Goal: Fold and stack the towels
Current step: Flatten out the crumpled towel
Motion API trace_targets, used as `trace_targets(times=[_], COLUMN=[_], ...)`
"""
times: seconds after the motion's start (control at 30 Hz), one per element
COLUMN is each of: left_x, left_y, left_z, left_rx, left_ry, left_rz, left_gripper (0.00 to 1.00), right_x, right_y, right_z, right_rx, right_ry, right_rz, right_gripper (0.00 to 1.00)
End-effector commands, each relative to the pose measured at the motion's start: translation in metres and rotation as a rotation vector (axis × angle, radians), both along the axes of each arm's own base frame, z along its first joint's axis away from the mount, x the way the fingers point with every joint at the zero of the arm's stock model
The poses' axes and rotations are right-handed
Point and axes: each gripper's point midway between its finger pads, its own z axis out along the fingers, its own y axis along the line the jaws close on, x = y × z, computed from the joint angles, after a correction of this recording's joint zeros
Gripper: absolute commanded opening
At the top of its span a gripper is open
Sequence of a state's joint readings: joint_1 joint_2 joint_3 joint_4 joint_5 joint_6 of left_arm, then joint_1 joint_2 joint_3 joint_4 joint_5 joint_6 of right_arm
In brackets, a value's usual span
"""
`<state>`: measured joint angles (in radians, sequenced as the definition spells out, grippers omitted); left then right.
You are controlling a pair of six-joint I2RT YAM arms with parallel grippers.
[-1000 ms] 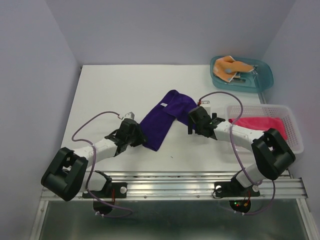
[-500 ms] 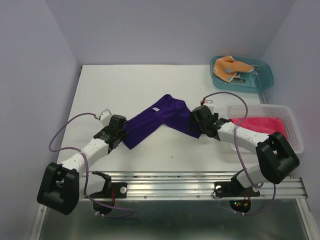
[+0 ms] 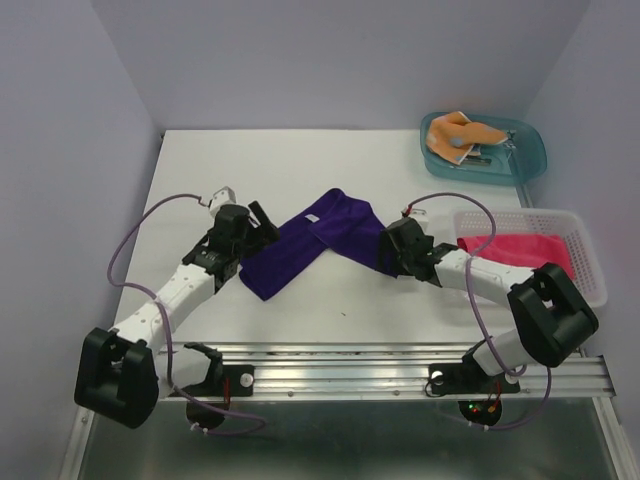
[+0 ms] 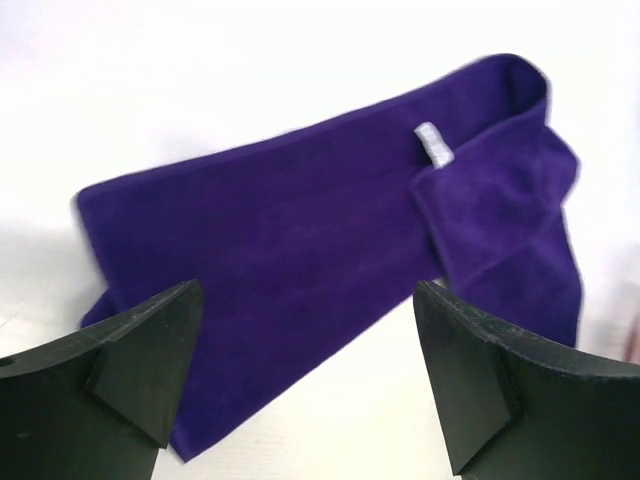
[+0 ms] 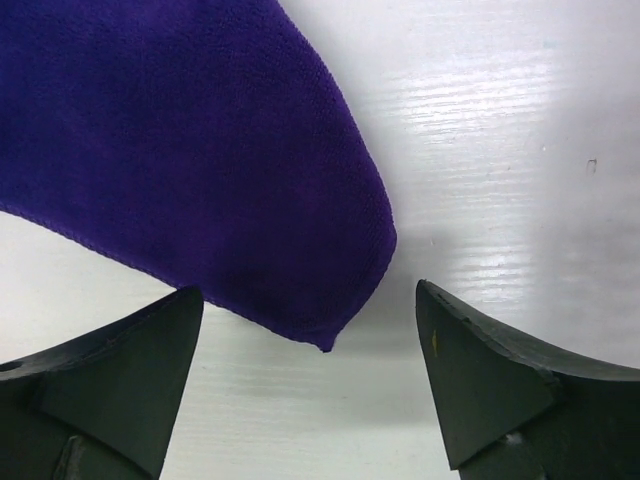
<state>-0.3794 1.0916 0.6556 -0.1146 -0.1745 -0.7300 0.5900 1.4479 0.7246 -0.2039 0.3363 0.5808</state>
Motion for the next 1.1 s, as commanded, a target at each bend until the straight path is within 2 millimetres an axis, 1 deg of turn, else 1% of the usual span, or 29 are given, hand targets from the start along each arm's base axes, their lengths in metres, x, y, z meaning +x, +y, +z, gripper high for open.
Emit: trace_targets(times=[0.0, 0.03, 0.07, 0.1, 0.13, 0.17, 0.2, 0.23, 0.27, 0.33, 0.37, 0.4, 0.43, 0.5, 0.53, 0.57, 0.6, 0.63, 0.73, 0.83, 0.87, 0.9, 1.0, 1.03, 1.07], left_x=[0.046, 0.049, 0.061, 0.066, 0.071, 0.080, 0.083, 0.085, 0.091, 0.095, 0.095, 0.100, 0.104, 0.109, 0.111, 0.112, 0.115, 0.115, 0.118, 0.120, 0.122, 0.123, 0.121, 0.120, 0.119], left_y=[-0.049, -0.064, -0.073, -0.080, -0.086, -0.097, -0.104, -0.110, -0.121, -0.130, -0.135, -0.138, -0.140, -0.140, -0.140, -0.139, -0.140, -0.139, -0.135, -0.129, -0.130, -0.131, -0.138, -0.140, -0.142], left_z=[0.042, 0.044, 0.039, 0.038, 0.036, 0.031, 0.029, 0.024, 0.018, 0.011, -0.003, -0.003, -0.011, -0.019, -0.021, -0.030, -0.030, -0.034, -0.039, -0.050, -0.054, -0.056, -0.063, -0.064, -0.065], left_rx=[-0.062, -0.090, -0.079, -0.077, -0.074, -0.066, -0.070, -0.063, -0.060, -0.053, -0.050, -0.049, -0.044, -0.031, -0.025, -0.013, -0.009, -0.004, 0.015, 0.047, 0.051, 0.051, 0.032, 0.027, 0.026], left_ry=[-0.142, -0.146, -0.132, -0.129, -0.120, -0.107, -0.100, -0.088, -0.075, -0.059, -0.020, -0.022, 0.001, 0.018, 0.025, 0.050, 0.050, 0.060, 0.070, 0.098, 0.107, 0.110, 0.129, 0.132, 0.132], left_rz=[-0.206, -0.272, -0.302, -0.327, -0.345, -0.385, -0.401, -0.423, -0.450, -0.483, -0.498, -0.499, -0.495, -0.486, -0.481, -0.480, -0.475, -0.471, -0.447, -0.423, -0.421, -0.424, -0.455, -0.461, -0.466], left_gripper=[0.99, 0.99, 0.99, 0.99, 0.99, 0.99, 0.99, 0.99, 0.99, 0.99, 0.99, 0.99, 0.98, 0.94, 0.92, 0.90, 0.88, 0.85, 0.85, 0.84, 0.84, 0.81, 0.77, 0.72, 0.71], right_x=[0.008, 0.009, 0.010, 0.010, 0.012, 0.012, 0.012, 0.012, 0.012, 0.012, 0.011, 0.011, 0.010, 0.008, 0.008, 0.008, 0.007, 0.008, 0.008, 0.008, 0.007, 0.007, 0.007, 0.007, 0.007], right_y=[0.004, 0.004, 0.002, 0.002, 0.001, -0.001, -0.001, -0.003, -0.003, -0.003, -0.004, -0.004, -0.006, -0.008, -0.010, -0.011, -0.013, -0.015, -0.014, -0.015, -0.015, -0.015, -0.015, -0.015, -0.015], right_z=[-0.005, -0.006, -0.011, -0.014, -0.015, -0.019, -0.018, -0.022, -0.023, -0.025, -0.027, -0.027, -0.027, -0.029, -0.029, -0.029, -0.030, -0.030, -0.031, -0.032, -0.033, -0.033, -0.034, -0.035, -0.035], right_rx=[0.036, 0.033, 0.023, 0.017, 0.008, -0.002, -0.004, -0.013, -0.017, -0.015, -0.019, -0.017, -0.020, -0.022, -0.027, -0.030, -0.033, -0.036, -0.035, -0.037, -0.038, -0.038, -0.043, -0.043, -0.044], right_ry=[-0.026, -0.028, -0.020, -0.014, -0.015, -0.008, -0.012, -0.007, -0.007, -0.001, 0.003, 0.002, 0.004, 0.005, 0.005, 0.006, 0.009, 0.009, 0.012, 0.017, 0.019, 0.019, 0.024, 0.025, 0.026], right_rz=[-0.037, -0.042, -0.049, -0.054, -0.060, -0.066, -0.069, -0.077, -0.078, -0.078, -0.077, -0.077, -0.077, -0.078, -0.083, -0.086, -0.088, -0.092, -0.089, -0.087, -0.087, -0.087, -0.083, -0.084, -0.085], right_gripper=[0.89, 0.86, 0.84, 0.80, 0.72, 0.57, 0.57, 0.43, 0.34, 0.28, 0.25, 0.21, 0.15, 0.08, 0.05, 0.04, 0.04, 0.04, 0.04, 0.03, 0.03, 0.03, 0.03, 0.03, 0.03])
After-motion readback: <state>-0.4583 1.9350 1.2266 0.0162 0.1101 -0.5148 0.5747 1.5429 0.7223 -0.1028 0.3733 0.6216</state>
